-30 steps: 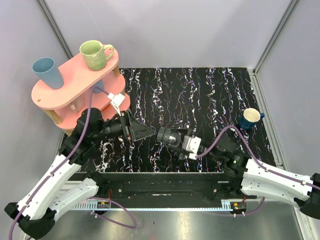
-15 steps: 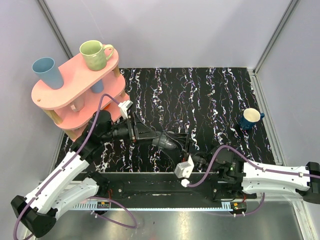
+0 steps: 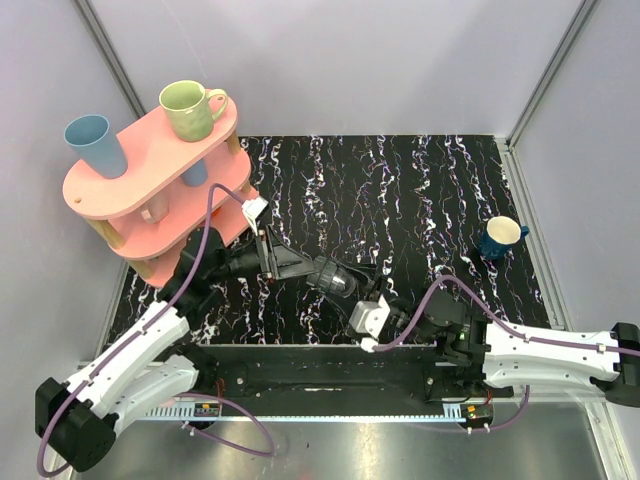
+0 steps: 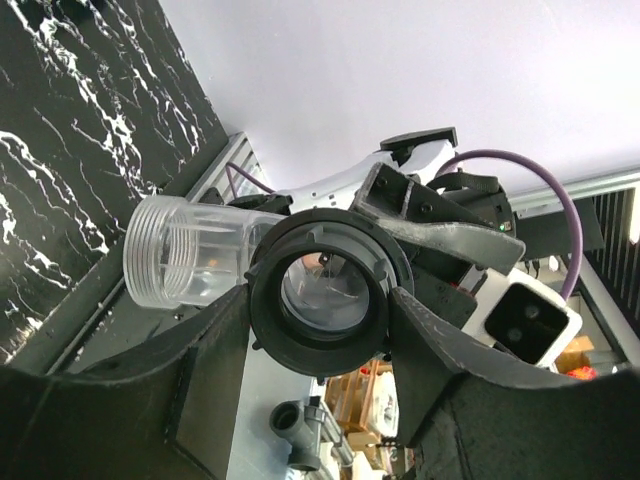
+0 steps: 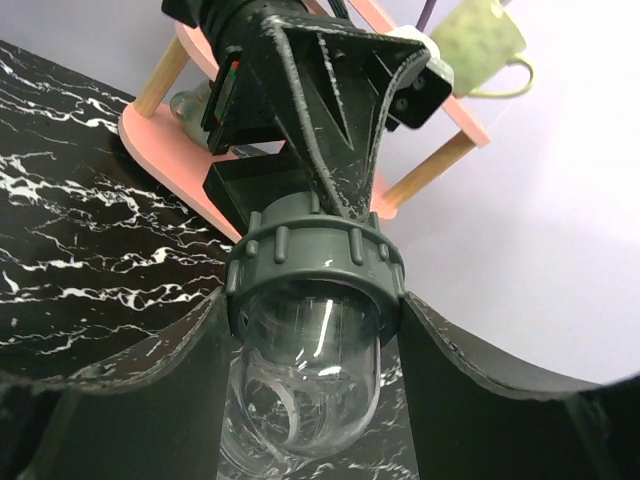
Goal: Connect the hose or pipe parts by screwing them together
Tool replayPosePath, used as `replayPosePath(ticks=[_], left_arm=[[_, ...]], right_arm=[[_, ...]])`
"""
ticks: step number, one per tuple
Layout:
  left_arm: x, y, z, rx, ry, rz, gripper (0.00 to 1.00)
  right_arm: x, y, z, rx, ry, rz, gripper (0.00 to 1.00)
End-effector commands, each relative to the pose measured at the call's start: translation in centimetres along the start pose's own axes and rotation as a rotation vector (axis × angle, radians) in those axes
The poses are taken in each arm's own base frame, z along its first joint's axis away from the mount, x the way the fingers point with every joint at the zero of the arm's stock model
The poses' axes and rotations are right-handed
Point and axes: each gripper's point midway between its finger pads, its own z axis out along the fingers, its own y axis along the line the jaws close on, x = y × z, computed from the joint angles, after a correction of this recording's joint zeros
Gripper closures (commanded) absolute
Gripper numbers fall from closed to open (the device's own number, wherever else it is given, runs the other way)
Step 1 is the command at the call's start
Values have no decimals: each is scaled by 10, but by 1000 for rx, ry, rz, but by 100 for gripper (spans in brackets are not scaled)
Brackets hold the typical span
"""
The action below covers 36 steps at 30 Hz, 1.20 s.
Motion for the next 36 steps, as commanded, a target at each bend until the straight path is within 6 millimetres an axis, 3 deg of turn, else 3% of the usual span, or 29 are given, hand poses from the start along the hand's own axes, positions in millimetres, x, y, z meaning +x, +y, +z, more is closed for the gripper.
replayPosePath(ticks=[1,6,7,8,12,16,18,20,21,23,24,25,26,27,29,30,32,36], left_arm=[[9,-28,0,191,56,239,67],[5,-54,-15,349,-99,599,69],[6,-48,-16,353,-128,630,72],[6,-60,-23,405,-182,730,74],[11,-56,-27,426,-215,913,80],[21,-44,-25,441,-179,998,67],[21,-42,-26,439,-181,1009,38],[19,-43,-27,423,-202,984,19],[11,-47,-28,399,-241,962,15],[5,-36,-26,299,-227,877,11],[-3,-47,-27,271,-252,861,9],[-2,-28,-24,171,-201,778,9],[-5,-24,-24,120,-192,751,8],[-13,-37,-26,94,-205,735,8],[-10,-20,-24,-16,-133,613,8],[-16,-31,-26,-33,-144,586,9],[-13,-24,-23,-95,-98,451,9],[-17,-46,-22,-92,-102,282,9]], right_arm=[[-35,-31,7,93,-62,242,100],[-33,-33,6,122,-54,509,100],[-36,-34,5,117,-69,552,100],[-40,-31,6,93,-89,634,100],[-46,-37,9,85,-118,823,100],[-54,-39,12,61,-141,981,100],[-54,-32,11,29,-130,986,100],[-47,-31,8,43,-107,965,100],[-41,-31,5,65,-91,958,100],[-38,-40,-6,103,-85,908,100],[-37,-43,-9,116,-79,885,100],[-38,-51,-16,138,-82,842,100],[-34,-51,-19,135,-55,786,100],[-34,-53,-21,136,-52,748,100],[-31,-53,-26,107,-35,598,100],[-30,-50,-25,83,-31,536,100],[-29,-41,-23,9,-41,352,100],[-25,-38,-18,-22,-54,116,100]])
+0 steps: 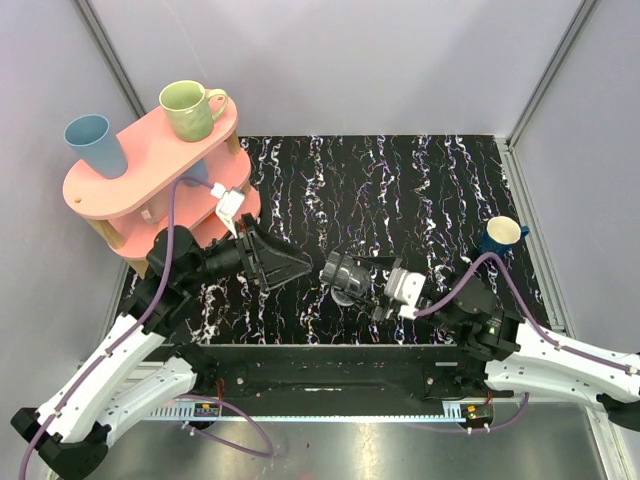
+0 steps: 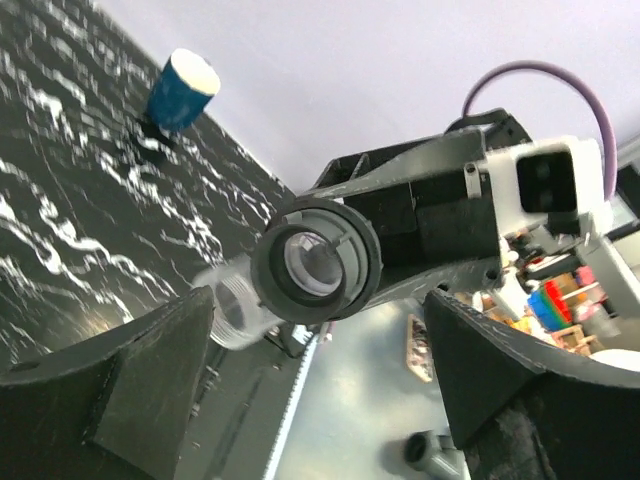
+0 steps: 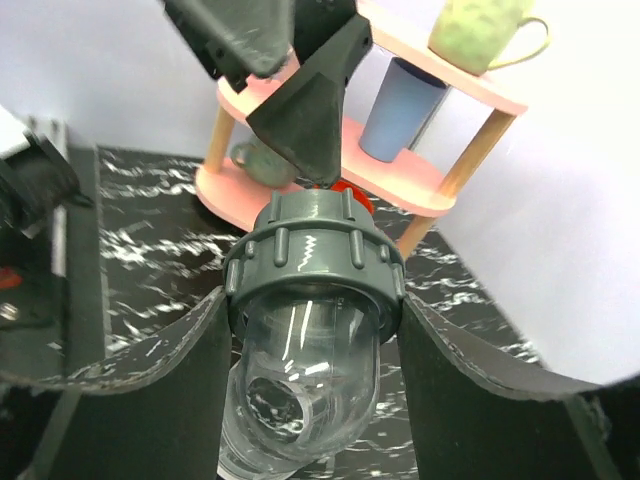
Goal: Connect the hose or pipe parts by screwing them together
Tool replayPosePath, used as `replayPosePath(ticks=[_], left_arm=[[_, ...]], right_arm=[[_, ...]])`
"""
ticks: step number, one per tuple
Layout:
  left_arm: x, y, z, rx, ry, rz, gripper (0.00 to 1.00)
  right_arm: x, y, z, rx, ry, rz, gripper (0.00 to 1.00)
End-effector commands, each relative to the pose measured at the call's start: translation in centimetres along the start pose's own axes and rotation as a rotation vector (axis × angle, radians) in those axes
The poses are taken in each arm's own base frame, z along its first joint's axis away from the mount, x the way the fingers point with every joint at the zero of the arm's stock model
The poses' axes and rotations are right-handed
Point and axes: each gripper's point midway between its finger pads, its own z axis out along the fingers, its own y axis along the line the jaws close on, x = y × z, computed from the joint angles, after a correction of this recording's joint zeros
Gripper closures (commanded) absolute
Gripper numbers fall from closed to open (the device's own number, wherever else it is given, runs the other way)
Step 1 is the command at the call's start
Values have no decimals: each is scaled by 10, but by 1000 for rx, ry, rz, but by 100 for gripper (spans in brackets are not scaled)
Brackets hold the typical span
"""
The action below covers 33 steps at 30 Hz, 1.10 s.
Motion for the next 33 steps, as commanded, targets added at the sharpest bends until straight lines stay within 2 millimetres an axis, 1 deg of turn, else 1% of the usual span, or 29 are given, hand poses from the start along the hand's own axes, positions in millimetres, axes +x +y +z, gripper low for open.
replayPosePath(ticks=[1,2,3,4,7,9,10,12,17,20,21,24,26,27,28,29,31,32,33], left_arm=[[9,9,-3,-149,57,-302,10],[9,11,-4,-169,57,-328,10],[8,12,-4,-188,51,-349,10],[13,17,-6,-224,68,-403,10],[20,20,-4,-247,88,-498,10],[23,16,-2,-216,109,-535,10],[19,12,1,-188,98,-551,10],[20,11,2,-171,104,-573,10],[16,6,7,-120,98,-623,12],[22,11,8,-129,108,-647,13],[24,13,8,-134,112,-658,13],[29,17,10,-136,119,-701,14],[30,18,10,-128,116,-717,19],[27,16,11,-114,107,-709,22],[27,15,10,-105,102,-706,31],[28,16,11,-104,101,-708,36],[26,14,11,-83,87,-705,43],[30,17,11,-81,91,-713,49],[27,14,11,-60,82,-709,52]], right_arm=[[-11,-8,6,-26,-44,-388,100],[-16,-11,7,-8,-63,-423,100],[-15,-12,9,-1,-56,-452,100],[-16,-15,10,20,-47,-508,100],[-15,-16,14,33,-25,-609,100],[-14,-11,17,17,-21,-646,100],[-15,-10,19,18,-21,-670,100],[-15,-4,21,0,-31,-690,100],[-16,2,28,7,-37,-719,100],[-16,6,32,4,-39,-726,100],[-15,10,34,-7,-41,-728,100],[-12,13,36,-6,-35,-743,100],[-12,12,37,8,-32,-742,100],[-12,12,38,9,-33,-730,100],[-12,12,38,12,-36,-718,100],[-14,12,37,15,-42,-705,100],[-18,13,37,21,-60,-652,100],[-19,13,37,23,-65,-638,100],[-18,13,36,26,-65,-603,100]])
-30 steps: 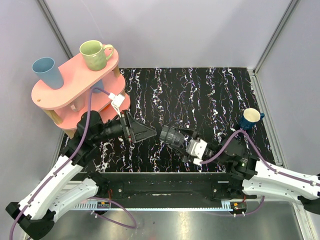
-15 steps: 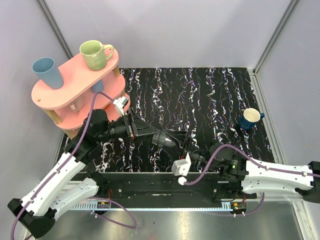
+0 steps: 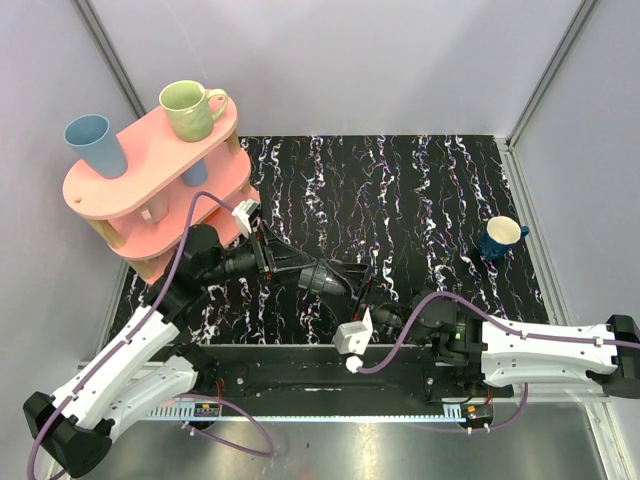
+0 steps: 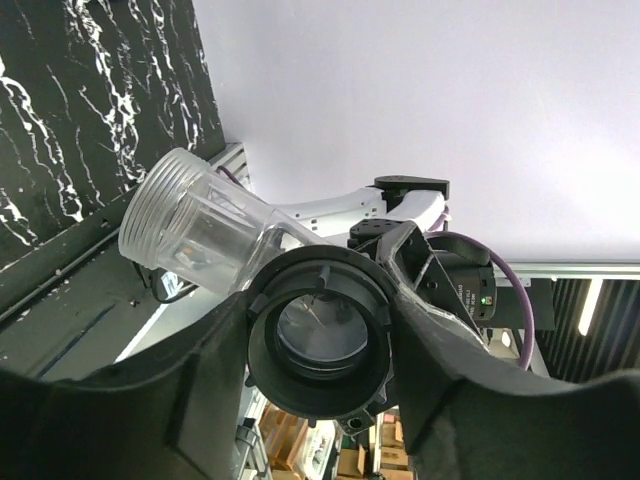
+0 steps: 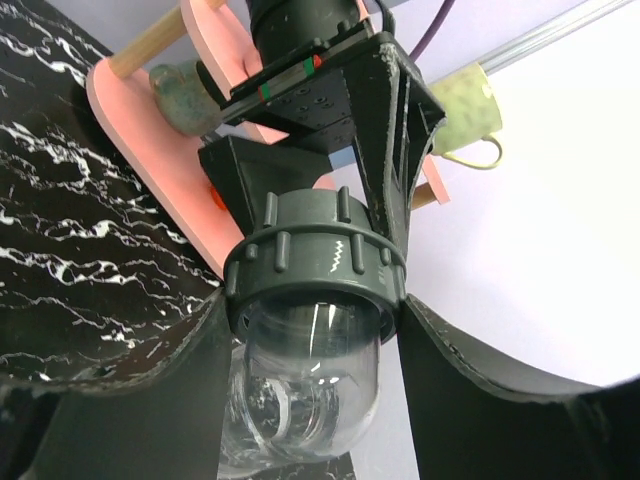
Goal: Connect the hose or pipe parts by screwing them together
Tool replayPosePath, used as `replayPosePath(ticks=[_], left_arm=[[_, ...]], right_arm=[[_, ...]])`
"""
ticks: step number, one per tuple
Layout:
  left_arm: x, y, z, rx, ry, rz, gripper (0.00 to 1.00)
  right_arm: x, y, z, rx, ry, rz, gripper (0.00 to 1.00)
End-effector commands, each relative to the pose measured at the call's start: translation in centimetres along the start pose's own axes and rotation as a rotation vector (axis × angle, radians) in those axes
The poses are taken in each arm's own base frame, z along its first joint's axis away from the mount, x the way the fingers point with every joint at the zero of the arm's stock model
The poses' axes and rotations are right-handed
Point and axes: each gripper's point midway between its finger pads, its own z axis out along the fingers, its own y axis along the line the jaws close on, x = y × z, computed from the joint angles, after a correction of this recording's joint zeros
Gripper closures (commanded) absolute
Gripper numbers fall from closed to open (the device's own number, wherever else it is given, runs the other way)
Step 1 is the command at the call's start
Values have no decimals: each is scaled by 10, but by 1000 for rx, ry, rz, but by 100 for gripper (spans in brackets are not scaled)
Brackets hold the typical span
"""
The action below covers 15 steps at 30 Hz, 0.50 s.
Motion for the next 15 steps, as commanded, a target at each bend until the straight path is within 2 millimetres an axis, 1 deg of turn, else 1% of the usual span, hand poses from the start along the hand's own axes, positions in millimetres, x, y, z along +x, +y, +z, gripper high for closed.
replayPosePath(ticks=[1,2,5,6,7,8,9,10,11,12,13,14,15], left_arm=[[7,-17,-2,102,33,-10,53],[8,-17,-1,118,41,-6,52],[11,-26,-2,166,68,14,41],[11,-28,-3,172,69,26,41],[12,-29,-4,174,72,44,43],[12,-30,-4,175,68,54,48],[12,-29,-5,169,67,64,58],[12,-29,-6,172,62,76,66],[12,-30,-6,178,55,91,74],[12,-32,-7,191,49,135,94],[11,-35,-8,200,43,165,100],[11,-37,-9,209,34,204,100],[10,-43,-12,246,10,308,100]], right_arm=[[-20,-32,-2,127,-73,122,100],[-19,-29,-1,122,-71,132,100],[-17,-25,-1,124,-71,156,100],[-18,-24,-1,126,-74,173,100],[-17,-25,-2,135,-76,182,100],[-17,-26,-3,141,-79,191,100],[-17,-27,-3,151,-78,214,100],[-18,-29,-4,159,-82,232,100],[-20,-31,-4,168,-87,292,100],[-18,-33,-4,176,-80,324,100],[-18,-32,-3,173,-77,353,100],[-20,-31,-1,167,-81,417,100],[-21,-25,1,135,-83,448,100]])
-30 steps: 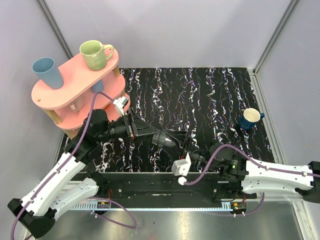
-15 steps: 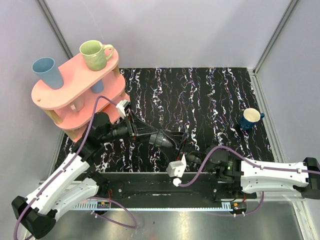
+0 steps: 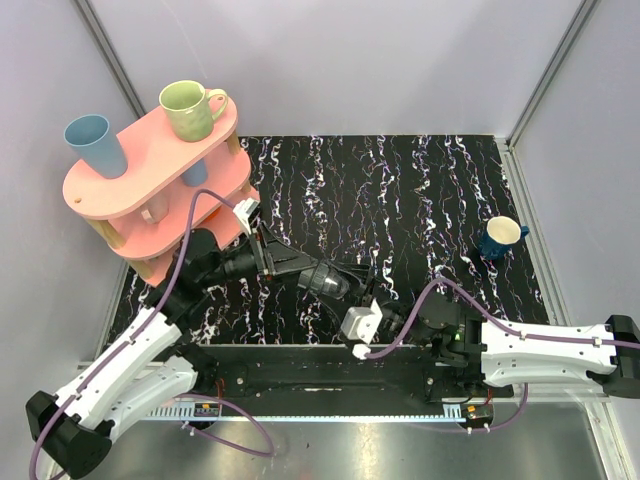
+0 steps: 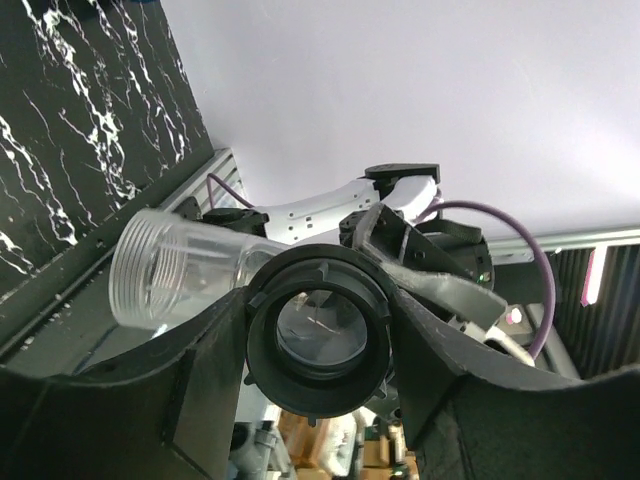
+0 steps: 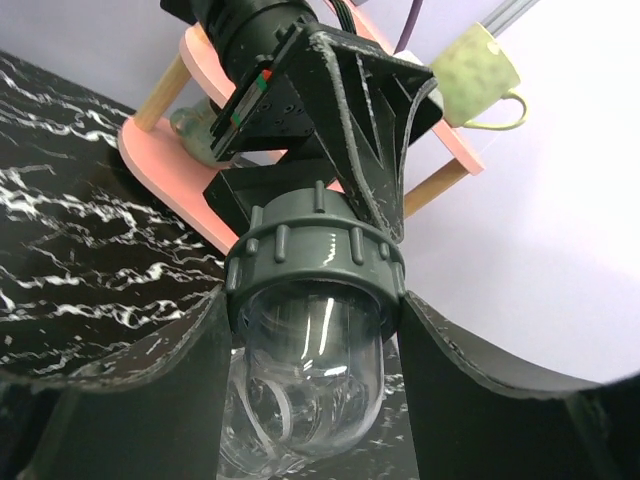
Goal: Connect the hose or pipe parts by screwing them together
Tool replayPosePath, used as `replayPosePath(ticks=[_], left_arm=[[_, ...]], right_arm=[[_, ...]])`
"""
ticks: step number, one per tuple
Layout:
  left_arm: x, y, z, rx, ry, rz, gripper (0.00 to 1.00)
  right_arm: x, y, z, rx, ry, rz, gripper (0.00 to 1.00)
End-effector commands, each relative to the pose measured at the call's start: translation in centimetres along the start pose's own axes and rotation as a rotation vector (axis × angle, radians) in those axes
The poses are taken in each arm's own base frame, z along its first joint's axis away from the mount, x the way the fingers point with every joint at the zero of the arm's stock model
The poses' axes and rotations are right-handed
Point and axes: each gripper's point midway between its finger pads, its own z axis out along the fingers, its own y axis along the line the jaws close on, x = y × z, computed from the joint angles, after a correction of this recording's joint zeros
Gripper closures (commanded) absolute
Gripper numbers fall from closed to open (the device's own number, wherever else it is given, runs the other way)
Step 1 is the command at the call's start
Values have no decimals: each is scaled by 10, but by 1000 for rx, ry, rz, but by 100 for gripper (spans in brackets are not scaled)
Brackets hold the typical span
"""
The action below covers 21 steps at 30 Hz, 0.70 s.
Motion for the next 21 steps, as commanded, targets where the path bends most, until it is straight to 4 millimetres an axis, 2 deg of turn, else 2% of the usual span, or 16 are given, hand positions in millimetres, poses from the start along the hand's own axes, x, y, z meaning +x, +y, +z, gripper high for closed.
replayPosePath(ticks=[1,3,4,5,6,7,8,13,15,16,17,18,19,20,21], left_arm=[[8,-40,-11,173,5,309,100],[7,-52,-19,248,-51,443,100],[9,-43,-20,264,-62,461,100],[12,-60,-27,364,-98,544,100],[15,-66,-34,413,-119,580,100],[17,-59,-36,428,-134,603,100],[16,-63,-39,450,-166,641,100],[21,-56,-42,481,-190,841,100],[25,-37,-32,426,-120,929,100],[24,-38,-31,407,-105,959,100],[23,-30,-29,372,-93,959,100],[23,-32,-31,386,-105,978,100],[25,-26,-31,394,-107,976,100],[26,-38,-37,450,-150,1014,100],[28,-41,-39,472,-163,1015,100]], right_arm=[[-28,-17,5,51,-77,261,100],[-42,-19,7,43,-111,426,100],[-46,-23,9,55,-123,479,100],[-48,-21,11,57,-123,571,100],[-49,-23,12,73,-122,619,100],[-50,-28,12,89,-125,662,100],[-49,-26,14,93,-120,755,100],[-52,-24,19,87,-111,949,100],[-56,-21,18,79,-122,1049,100],[-55,-18,17,80,-120,1090,100],[-57,-17,16,78,-124,1159,100],[-63,-19,14,66,-152,1181,100],[-62,-16,13,62,-160,1200,100],[-66,-19,10,63,-183,1242,100],[-70,-24,9,69,-214,1262,100]])
